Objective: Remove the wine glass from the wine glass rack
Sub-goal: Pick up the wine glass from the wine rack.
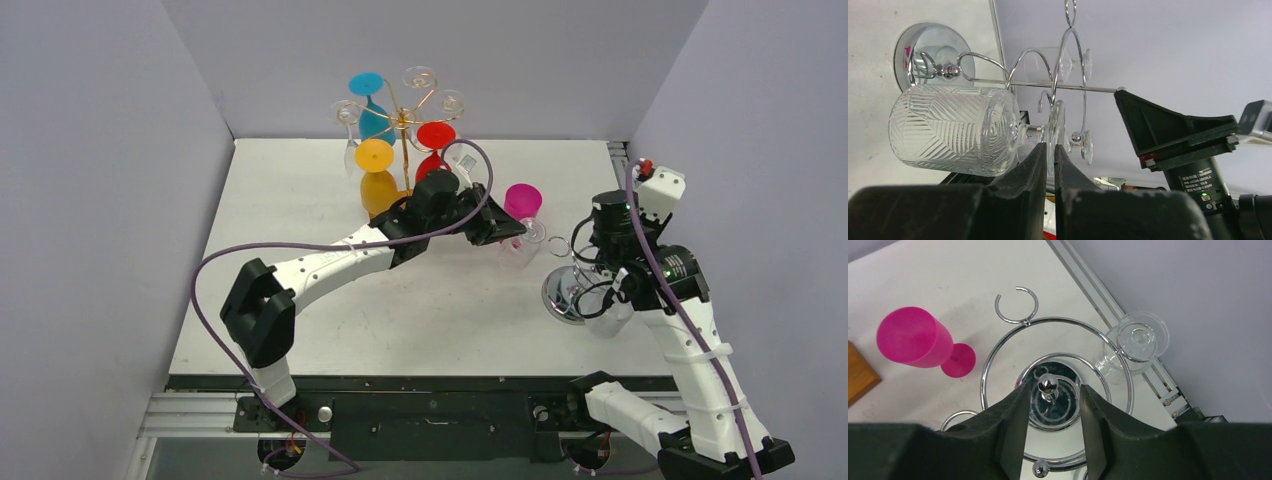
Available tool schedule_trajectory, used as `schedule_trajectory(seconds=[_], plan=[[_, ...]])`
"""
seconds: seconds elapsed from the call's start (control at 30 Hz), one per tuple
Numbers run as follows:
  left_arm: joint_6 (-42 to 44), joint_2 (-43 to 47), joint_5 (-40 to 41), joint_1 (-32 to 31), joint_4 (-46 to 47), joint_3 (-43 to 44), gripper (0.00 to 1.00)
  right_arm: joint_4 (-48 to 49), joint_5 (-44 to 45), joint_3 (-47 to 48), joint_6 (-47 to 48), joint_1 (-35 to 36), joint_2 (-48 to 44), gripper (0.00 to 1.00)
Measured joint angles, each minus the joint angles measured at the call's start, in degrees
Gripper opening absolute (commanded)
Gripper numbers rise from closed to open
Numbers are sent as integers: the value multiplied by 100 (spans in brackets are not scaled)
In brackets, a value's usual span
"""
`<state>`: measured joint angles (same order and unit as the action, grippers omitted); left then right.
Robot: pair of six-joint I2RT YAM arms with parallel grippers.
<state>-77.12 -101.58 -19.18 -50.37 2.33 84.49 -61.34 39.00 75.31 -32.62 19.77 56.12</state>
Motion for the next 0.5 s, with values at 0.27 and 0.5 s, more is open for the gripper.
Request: schedule_trajectory(seconds=[0.27, 0.5], plan=[[46, 197, 33, 68, 7, -149, 0, -9, -11, 293, -17, 20, -157, 64], [94, 219, 33, 98, 11, -208, 0, -46, -50, 330, -17, 20, -203, 75]])
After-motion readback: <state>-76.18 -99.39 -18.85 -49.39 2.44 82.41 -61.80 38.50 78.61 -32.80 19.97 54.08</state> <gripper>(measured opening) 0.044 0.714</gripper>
